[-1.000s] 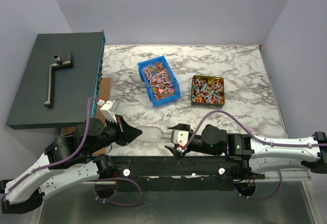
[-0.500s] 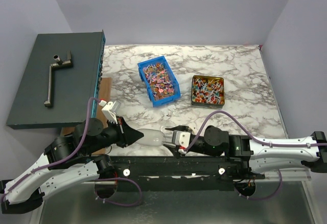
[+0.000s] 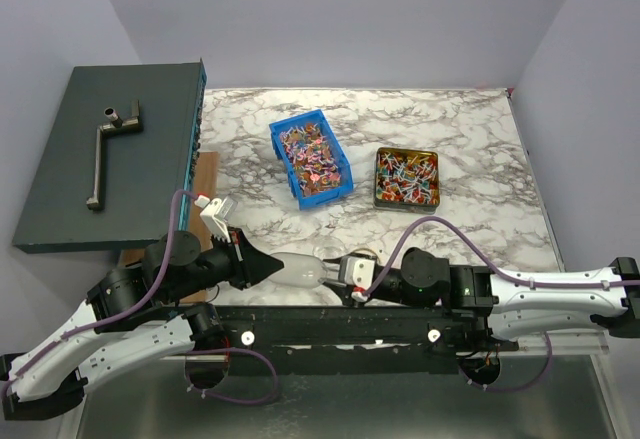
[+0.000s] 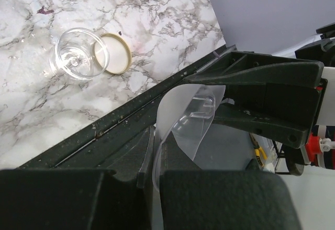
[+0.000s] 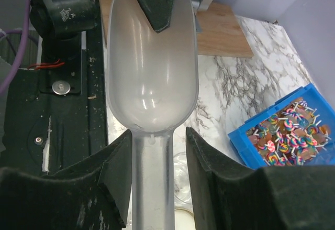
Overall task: Pack the candies
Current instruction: Adjust the spatula.
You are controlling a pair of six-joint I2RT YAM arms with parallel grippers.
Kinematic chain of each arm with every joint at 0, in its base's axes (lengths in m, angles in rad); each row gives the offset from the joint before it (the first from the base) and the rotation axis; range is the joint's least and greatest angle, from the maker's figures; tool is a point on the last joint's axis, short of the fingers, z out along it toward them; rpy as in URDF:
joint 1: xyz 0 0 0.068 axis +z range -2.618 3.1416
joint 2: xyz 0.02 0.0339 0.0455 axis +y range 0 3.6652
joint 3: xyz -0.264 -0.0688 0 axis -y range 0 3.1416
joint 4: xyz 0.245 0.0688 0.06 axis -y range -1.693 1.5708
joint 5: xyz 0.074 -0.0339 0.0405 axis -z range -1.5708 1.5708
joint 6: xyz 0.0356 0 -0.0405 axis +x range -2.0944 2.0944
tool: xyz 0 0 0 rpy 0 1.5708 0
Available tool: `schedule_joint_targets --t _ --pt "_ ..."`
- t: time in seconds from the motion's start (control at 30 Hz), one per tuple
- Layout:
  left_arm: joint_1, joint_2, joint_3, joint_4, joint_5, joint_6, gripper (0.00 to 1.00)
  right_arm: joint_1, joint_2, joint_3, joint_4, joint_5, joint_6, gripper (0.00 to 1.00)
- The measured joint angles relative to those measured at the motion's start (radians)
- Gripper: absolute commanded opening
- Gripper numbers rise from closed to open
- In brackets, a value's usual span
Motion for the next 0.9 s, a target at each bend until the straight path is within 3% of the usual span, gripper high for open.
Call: schedule_joint_targets --t 0.37,0.47,0.67,0.8,0.9 --pt "0.002 0.013 0.0 0.036 0.024 -0.004 0.0 0.006 -0.027 -0.002 -0.024 -0.001 0.029 0.09" --pt "0.002 0.023 0.0 0.043 0.028 -0.004 0.0 0.006 -0.038 -0.009 -0.027 -0.001 0.035 0.07" --pt "0.002 0.042 -0.001 0.048 0.032 -0.008 0.28 0.006 -0.055 -0.022 -0.034 0.001 0.065 0.01" --pt "0.002 0.043 -0.001 0.06 0.032 -0.01 0.6 0.006 -0.07 -0.022 -0.046 0.023 0.098 0.01" --pt "0.002 0.047 -0.001 0.064 0.032 -0.006 0.7 0.006 -0.072 -0.019 -0.069 0.059 0.124 0.01"
